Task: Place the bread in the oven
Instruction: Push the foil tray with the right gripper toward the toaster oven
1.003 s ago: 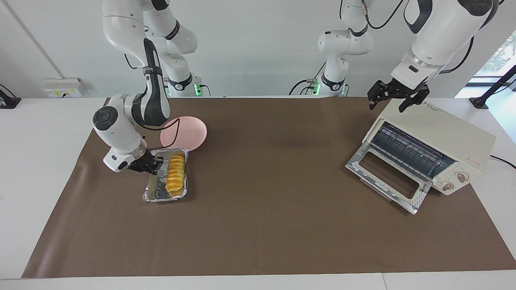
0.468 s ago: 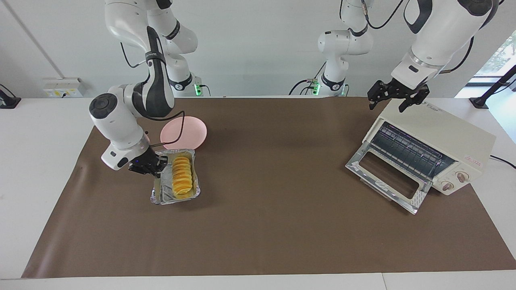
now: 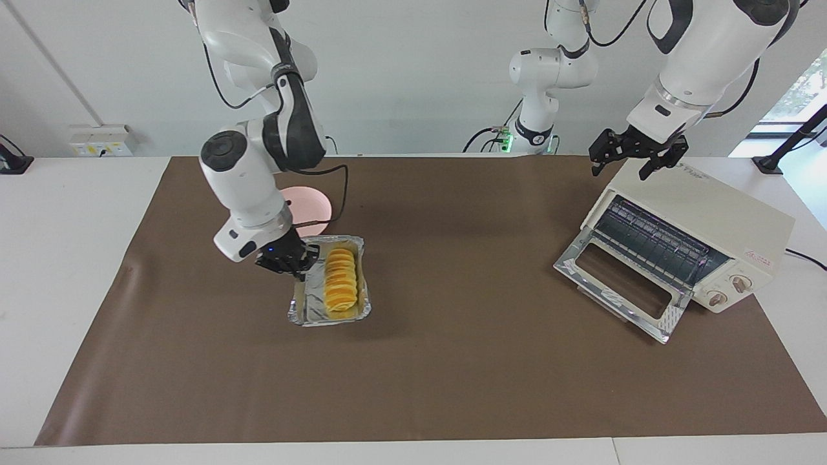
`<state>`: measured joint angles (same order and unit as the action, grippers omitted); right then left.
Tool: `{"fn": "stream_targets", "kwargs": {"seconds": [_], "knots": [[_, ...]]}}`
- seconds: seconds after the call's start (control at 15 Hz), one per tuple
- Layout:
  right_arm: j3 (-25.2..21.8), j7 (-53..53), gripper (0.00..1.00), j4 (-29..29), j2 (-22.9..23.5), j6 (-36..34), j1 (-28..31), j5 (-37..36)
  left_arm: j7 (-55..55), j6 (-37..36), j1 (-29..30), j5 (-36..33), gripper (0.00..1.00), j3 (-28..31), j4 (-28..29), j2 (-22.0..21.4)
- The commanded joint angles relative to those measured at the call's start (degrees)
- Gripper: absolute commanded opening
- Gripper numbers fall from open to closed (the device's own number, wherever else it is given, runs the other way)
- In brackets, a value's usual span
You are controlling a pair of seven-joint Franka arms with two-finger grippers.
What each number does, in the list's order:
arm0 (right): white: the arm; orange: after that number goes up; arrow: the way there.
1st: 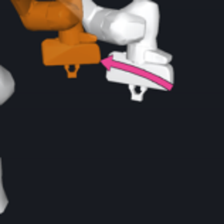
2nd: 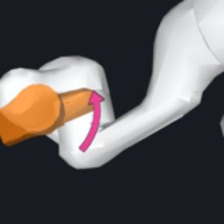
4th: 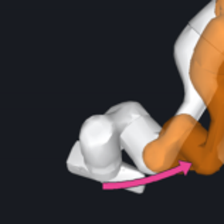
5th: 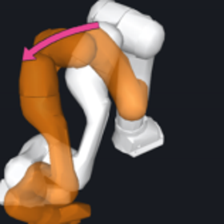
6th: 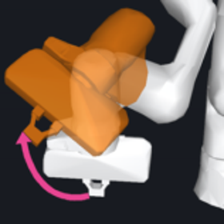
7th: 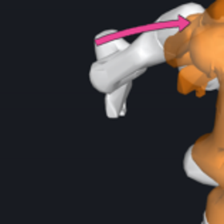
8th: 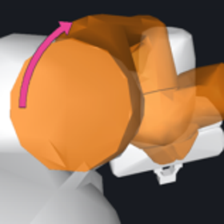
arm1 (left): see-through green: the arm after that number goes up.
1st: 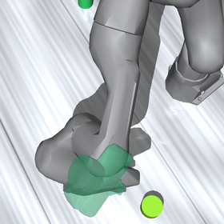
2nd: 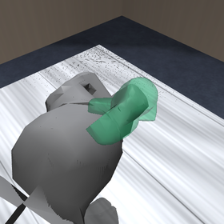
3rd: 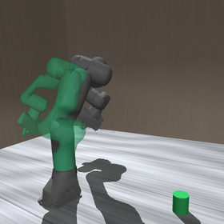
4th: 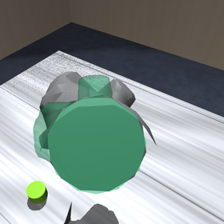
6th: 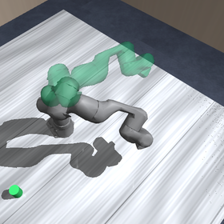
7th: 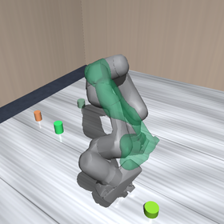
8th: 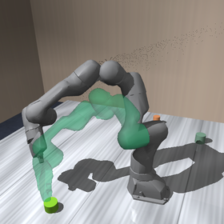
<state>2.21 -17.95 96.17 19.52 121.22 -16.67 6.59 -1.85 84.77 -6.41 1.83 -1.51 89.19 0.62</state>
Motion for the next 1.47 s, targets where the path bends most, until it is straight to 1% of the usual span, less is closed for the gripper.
{"fn": "stream_targets", "kwargs": {"seconds": [0.0, 0.13, 0.27, 0.33, 0.4, 0.6, 0.67, 0.8, 1.0, 1.07, 1.14, 1.2, 1.27, 1.34, 1.4], "knots": [[-0.28, -2.60, 0.00, -4.42, 5.08, -0.99, -3.61, 3.15, -0.43, 0.04, 0.52, -0.78, 1.00, -0.33, 0.90, -1.06], [-0.19, -6.38, 0.00, -4.76, 6.75, 0.76, -4.86, 4.03, -0.43, 0.04, 0.52, -0.78, 1.00, -0.42, 0.90, -1.06], [-0.19, -7.00, 0.00, -4.77, 8.59, 3.74, -5.30, 8.15, -0.43, 0.04, 0.52, -0.78, 1.00, -0.33, 0.90, -1.06], [-0.19, -7.01, 0.00, -4.77, 9.21, 6.37, -6.00, 9.56, -0.43, 0.04, 0.52, -0.78, 1.00, -0.42, 0.90, -1.06], [-0.19, -7.09, 0.00, -4.16, 9.31, 8.48, -6.18, 9.84, -0.43, 0.04, 0.52, -0.78, 1.00, -0.33, 0.90, -1.06], [-0.19, -8.41, 0.00, -3.54, 9.74, 9.38, -6.79, 9.84, -0.43, 0.04, 0.52, -0.78, 1.00, -0.33, 0.90, -1.06], [-0.19, -9.37, 0.00, -3.28, 10.18, 9.91, -7.84, 9.84, -0.43, 0.04, 0.52, -0.78, 1.00, -0.42, 0.90, -1.06], [-0.19, -9.91, 0.00, -1.44, 10.63, 12.89, -8.64, 9.84, -0.43, 0.04, 0.52, -0.78, 1.00, -0.33, 0.90, -1.06], [-0.28, -10.00, 0.00, 0.50, 10.54, 13.34, -8.73, 9.75, -0.43, 0.04, 0.52, -0.78, 1.00, -0.33, 0.90, -1.06], [-0.28, -9.91, 0.05, 1.12, 10.36, 13.60, -8.73, 9.75, -0.43, 0.04, 0.52, -0.78, 1.00, -0.33, 0.90, -1.06], [-0.19, -9.91, 0.23, 1.82, 10.27, 14.39, -8.73, 9.67, -0.43, 0.04, 0.52, -0.78, 1.00, -0.33, 0.90, -1.06], [-0.28, -9.99, 0.52, 1.82, 10.19, 14.05, -8.73, 9.66, -0.43, 0.04, 0.52, -0.78, 1.00, -0.33, 0.90, -1.06], [-0.37, -10.08, 0.71, 1.22, 10.10, 12.56, -8.64, 9.14, -0.43, 0.04, 0.52, -0.78, 1.00, -0.33, 0.90, -1.06], [-0.98, -10.08, 0.86, -0.18, 9.75, 8.46, -8.73, 8.35, -0.43, 0.04, 0.52, -0.78, 1.00, -0.33, 0.90, -1.06], [-1.24, -10.08, 0.94, -3.16, 9.40, 3.54, -7.86, 6.26, -0.43, 0.04, 0.52, -0.78, 1.00, -0.33, 0.90, -1.06]]}}
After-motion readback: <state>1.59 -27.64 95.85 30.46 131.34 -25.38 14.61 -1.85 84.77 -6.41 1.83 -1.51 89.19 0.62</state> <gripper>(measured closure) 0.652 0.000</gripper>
